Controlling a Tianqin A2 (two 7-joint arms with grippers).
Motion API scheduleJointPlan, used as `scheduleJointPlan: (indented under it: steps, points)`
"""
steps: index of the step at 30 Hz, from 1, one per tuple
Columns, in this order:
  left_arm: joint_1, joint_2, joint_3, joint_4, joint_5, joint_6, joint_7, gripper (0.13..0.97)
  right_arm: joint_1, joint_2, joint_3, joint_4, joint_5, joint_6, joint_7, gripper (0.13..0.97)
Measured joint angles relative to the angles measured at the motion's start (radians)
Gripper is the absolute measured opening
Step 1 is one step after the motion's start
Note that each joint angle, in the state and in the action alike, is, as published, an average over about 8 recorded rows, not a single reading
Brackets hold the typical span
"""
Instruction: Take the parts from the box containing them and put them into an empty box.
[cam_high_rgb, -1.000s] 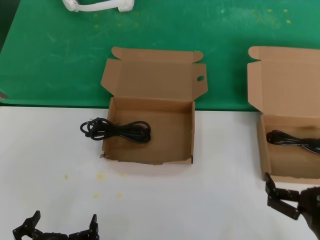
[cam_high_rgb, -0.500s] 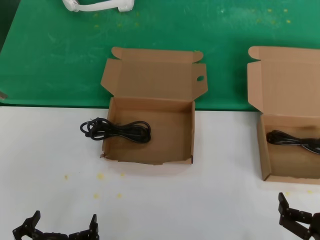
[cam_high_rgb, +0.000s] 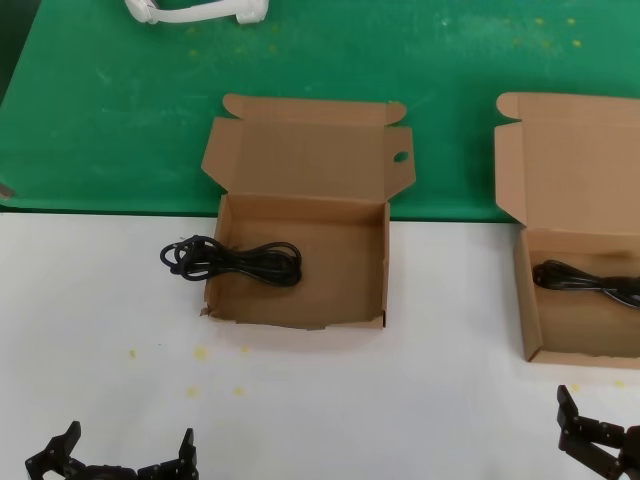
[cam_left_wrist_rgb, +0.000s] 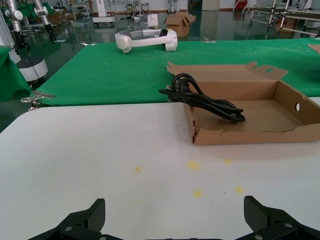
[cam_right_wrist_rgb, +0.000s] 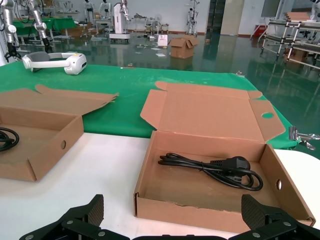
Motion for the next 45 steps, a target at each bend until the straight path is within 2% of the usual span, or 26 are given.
scheduleJointPlan:
  steps: [45]
  points:
    - [0.0,0.0,0.0,0.0,0.0,0.0,0.0,0.966,0.0,0.0,0.0,0.0,0.0,0.0,0.0,0.966]
